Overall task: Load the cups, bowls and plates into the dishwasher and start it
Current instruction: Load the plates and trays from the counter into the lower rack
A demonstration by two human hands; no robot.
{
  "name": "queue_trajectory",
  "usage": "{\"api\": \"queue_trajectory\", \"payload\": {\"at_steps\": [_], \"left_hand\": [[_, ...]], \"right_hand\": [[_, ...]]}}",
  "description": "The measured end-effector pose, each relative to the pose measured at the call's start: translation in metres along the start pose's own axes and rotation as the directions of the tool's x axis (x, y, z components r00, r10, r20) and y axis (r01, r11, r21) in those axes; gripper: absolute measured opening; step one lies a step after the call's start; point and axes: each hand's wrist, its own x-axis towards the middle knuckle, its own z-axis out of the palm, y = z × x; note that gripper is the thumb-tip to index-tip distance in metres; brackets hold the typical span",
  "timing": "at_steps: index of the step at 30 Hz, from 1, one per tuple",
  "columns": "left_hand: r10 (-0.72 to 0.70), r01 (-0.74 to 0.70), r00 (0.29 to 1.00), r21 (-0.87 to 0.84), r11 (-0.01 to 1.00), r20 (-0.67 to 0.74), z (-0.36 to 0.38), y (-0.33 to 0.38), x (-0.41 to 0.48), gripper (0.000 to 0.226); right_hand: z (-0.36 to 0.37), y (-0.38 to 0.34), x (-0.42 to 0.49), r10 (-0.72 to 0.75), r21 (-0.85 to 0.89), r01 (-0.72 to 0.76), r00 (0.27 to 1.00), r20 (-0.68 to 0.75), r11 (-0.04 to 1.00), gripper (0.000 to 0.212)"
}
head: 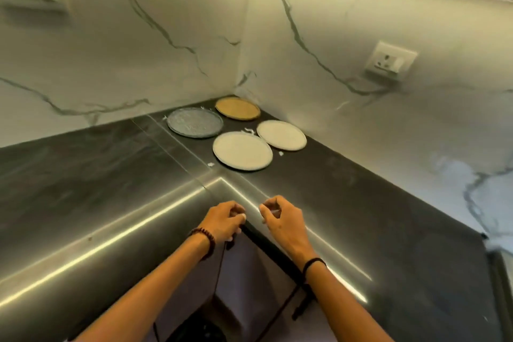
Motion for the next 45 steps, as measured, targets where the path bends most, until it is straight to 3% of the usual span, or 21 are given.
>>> {"api": "queue_trajectory", "payload": {"at_steps": [3, 9, 13, 16, 22, 25, 29, 30, 34, 37, 45], "left_hand": [[-0.071, 0.069, 0.996, -0.032, 0.997, -0.050, -0.014, 0.001, 0.040, 0.015], [-0.180, 0.172, 0.954, -0.054, 0.984, -0.238, -0.033, 0.009, 0.128, 0.017], [-0.188, 0.224, 0.871, 0.025, 0.974, -0.454, -0.045, 0.010, 0.188, 0.009], [-0.178, 0.263, 0.811, 0.077, 0.962, -0.557, -0.047, 0.020, 0.223, 0.025], [-0.278, 0.366, 0.799, 0.064, 0.928, -0.533, -0.054, 0.005, 0.283, 0.046], [-0.283, 0.406, 0.755, 0.083, 0.910, -0.592, -0.050, 0.018, 0.287, 0.039], [-0.395, 0.424, 0.678, -0.108, 0.899, -0.620, -0.050, 0.018, 0.292, 0.014], [-0.410, 0.412, 0.672, -0.148, 0.899, -0.616, -0.050, 0.019, 0.291, 0.021], [-0.447, 0.364, 0.679, -0.262, 0.894, -0.582, -0.047, 0.026, 0.278, 0.015], [-0.451, 0.314, 0.699, -0.328, 0.891, -0.554, -0.043, 0.028, 0.259, 0.027], [-0.305, 0.150, 0.845, -0.352, 0.924, -0.440, -0.036, 0.038, 0.166, 0.020]], "right_hand": [[0.008, -0.001, 0.051, 0.019, 0.032, -0.020, 0.999, 0.033, 0.999, 0.006], [0.014, 0.014, 0.148, 0.181, 0.160, -0.196, 0.978, 0.103, 0.967, 0.017], [0.015, 0.034, 0.200, 0.289, 0.205, -0.313, 0.948, 0.136, 0.928, 0.026], [0.016, 0.043, 0.233, 0.355, 0.222, -0.389, 0.918, 0.176, 0.894, 0.023], [0.021, 0.055, 0.273, 0.376, 0.192, -0.402, 0.913, 0.159, 0.895, 0.023], [0.023, 0.060, 0.282, 0.366, 0.148, -0.386, 0.919, 0.149, 0.910, 0.017], [0.016, 0.065, 0.277, 0.356, 0.199, -0.381, 0.923, 0.149, 0.903, 0.020], [0.012, 0.067, 0.272, 0.356, 0.218, -0.379, 0.924, 0.139, 0.899, 0.024], [0.001, 0.074, 0.252, 0.381, 0.255, -0.389, 0.921, 0.082, 0.885, 0.031], [-0.007, 0.076, 0.231, 0.367, 0.248, -0.374, 0.927, 0.077, 0.894, 0.028], [-0.033, 0.055, 0.137, 0.324, 0.360, -0.261, 0.938, -0.126, 0.896, 0.025]]}}
